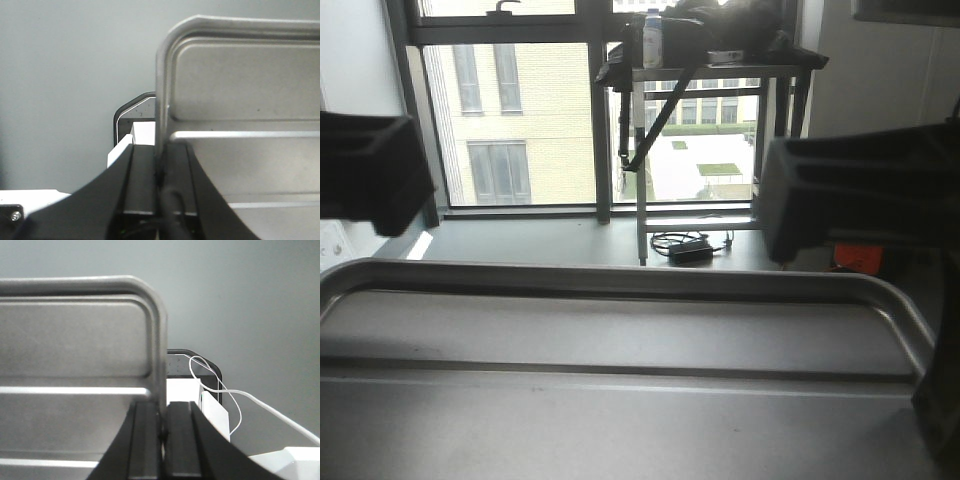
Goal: Grab silver tray and stack on right shelf
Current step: 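Hold the tray while the base drives to the other shelf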
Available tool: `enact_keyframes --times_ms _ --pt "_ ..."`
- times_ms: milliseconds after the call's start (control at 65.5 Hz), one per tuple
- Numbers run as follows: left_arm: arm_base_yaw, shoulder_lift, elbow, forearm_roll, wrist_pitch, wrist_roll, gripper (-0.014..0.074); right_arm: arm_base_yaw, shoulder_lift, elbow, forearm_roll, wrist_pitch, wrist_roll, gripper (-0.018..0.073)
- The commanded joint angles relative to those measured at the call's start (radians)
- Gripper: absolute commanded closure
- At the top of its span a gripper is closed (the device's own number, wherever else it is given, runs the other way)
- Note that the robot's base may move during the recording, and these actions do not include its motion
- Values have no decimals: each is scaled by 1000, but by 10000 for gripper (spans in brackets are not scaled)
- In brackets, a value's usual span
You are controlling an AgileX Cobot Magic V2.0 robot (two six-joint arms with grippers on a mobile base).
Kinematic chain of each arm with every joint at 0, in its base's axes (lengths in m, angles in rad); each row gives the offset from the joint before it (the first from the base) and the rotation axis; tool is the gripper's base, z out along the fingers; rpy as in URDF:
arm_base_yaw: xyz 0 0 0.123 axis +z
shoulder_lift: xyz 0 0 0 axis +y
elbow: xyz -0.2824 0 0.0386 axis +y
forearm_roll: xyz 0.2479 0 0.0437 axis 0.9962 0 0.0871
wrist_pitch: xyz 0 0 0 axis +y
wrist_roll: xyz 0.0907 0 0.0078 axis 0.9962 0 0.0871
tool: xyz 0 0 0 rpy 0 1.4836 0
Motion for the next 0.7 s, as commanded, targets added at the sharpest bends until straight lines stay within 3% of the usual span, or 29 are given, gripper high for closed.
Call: enact_keyframes --times_ms 0,687 --pt "-2 -21 -20 49 204 9 697 -7 -22 -20 -60 77 -6 501" --pt "-2 -21 -20 49 204 9 697 -7 -22 -20 -60 77 -6 501"
